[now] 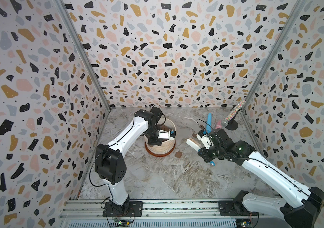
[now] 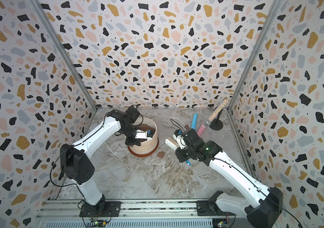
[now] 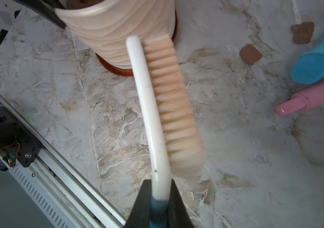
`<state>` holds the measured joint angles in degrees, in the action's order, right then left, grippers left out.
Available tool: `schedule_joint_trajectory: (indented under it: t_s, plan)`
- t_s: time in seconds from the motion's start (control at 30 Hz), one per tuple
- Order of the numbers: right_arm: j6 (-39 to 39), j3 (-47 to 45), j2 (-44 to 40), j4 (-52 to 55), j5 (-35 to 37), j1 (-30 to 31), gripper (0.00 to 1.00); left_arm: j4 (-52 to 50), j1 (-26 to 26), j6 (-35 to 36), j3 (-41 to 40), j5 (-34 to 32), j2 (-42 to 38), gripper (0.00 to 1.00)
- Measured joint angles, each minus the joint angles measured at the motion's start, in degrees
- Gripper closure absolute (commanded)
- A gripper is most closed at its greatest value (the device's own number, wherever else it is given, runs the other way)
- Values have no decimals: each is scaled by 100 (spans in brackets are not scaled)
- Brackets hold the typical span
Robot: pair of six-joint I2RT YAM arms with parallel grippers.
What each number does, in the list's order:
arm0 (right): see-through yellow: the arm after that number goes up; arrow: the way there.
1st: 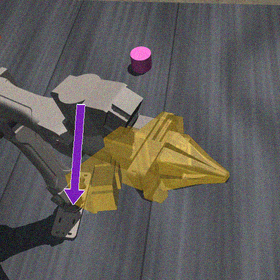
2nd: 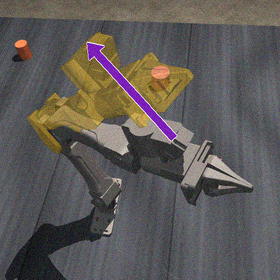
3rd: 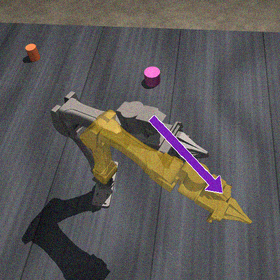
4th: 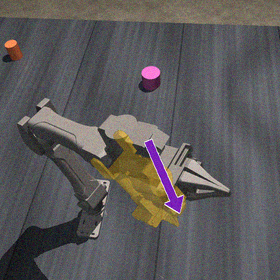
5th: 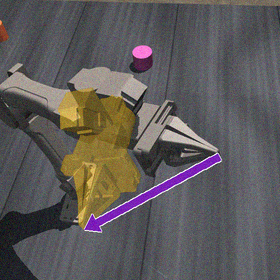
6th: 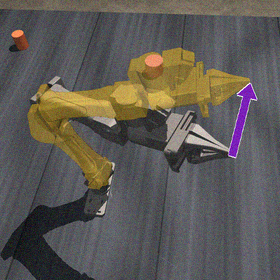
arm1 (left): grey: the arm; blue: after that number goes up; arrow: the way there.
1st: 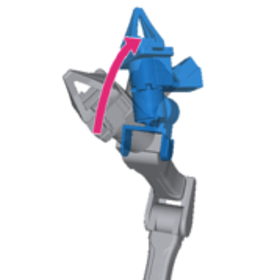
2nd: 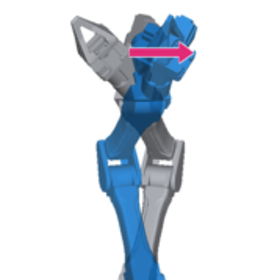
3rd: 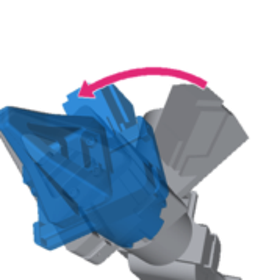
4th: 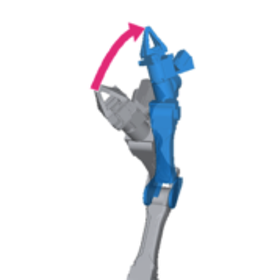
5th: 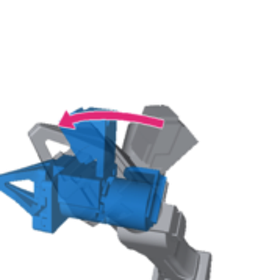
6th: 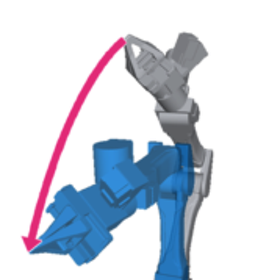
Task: Scrub the dried mud off the ceramic pot
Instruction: Rotate the pot on the tray.
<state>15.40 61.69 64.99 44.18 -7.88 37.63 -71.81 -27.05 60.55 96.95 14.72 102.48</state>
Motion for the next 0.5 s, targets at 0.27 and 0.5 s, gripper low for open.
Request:
schedule_joint_trajectory:
  t_s: [0.27, 0.5]
  plan:
    - [129, -243, -203, 0, -7, -474, 100, 181, -387, -1445, 26, -39, 9, 100]
    - [-225, -337, -413, -247, -415, -496, 100, 1073, -605, -2874, -490, -299, -350, 100]
